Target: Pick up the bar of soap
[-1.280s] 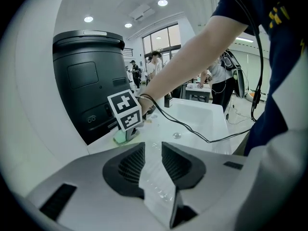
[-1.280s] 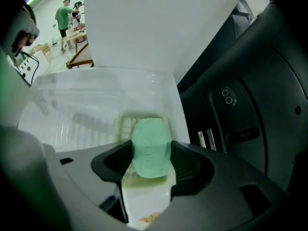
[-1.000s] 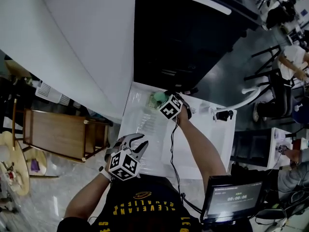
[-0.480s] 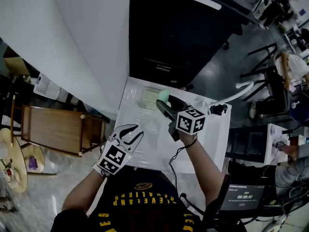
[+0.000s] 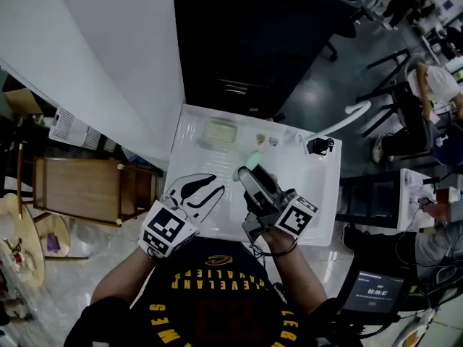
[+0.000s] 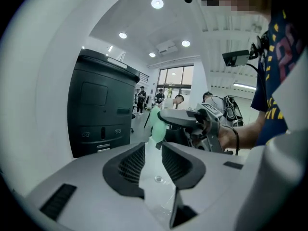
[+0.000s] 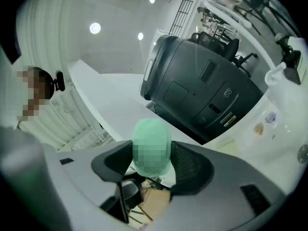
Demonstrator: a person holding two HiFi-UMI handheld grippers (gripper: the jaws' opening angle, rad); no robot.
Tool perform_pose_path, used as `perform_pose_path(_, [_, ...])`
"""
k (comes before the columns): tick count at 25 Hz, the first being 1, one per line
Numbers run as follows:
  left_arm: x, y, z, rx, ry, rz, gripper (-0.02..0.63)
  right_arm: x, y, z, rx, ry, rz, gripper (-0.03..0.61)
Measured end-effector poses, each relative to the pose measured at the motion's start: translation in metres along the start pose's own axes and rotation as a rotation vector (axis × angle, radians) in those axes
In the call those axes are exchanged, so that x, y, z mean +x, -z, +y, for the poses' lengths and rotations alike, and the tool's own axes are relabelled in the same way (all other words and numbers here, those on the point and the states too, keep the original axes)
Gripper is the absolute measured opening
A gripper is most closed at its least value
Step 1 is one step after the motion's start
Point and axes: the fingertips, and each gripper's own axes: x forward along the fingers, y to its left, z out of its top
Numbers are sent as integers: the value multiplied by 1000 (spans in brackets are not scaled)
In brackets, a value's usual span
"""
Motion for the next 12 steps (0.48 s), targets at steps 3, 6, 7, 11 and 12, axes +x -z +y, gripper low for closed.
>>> perform_pose_path(3, [2,-13,-7,29,13,-30,115,-9,-6,18,-22,-27,-32,264])
perform_pose_path(6, [2,-18,-9,35,0,-47,115,-17,-4,25,-36,-27,-53,264])
perform_pose_path(7, [1,-19,-8,11,-5,-51,115,-18,-3,27,-33,-27,-59,264])
perform_pose_path(11, [1,-20,-13,-117,19,-71,115,-22,3,32,-31,-38,-65,264])
perform_pose_path(12, [1,-20,-15,-128,28,-79,115,-23,4,32,-31,-39,-67,264])
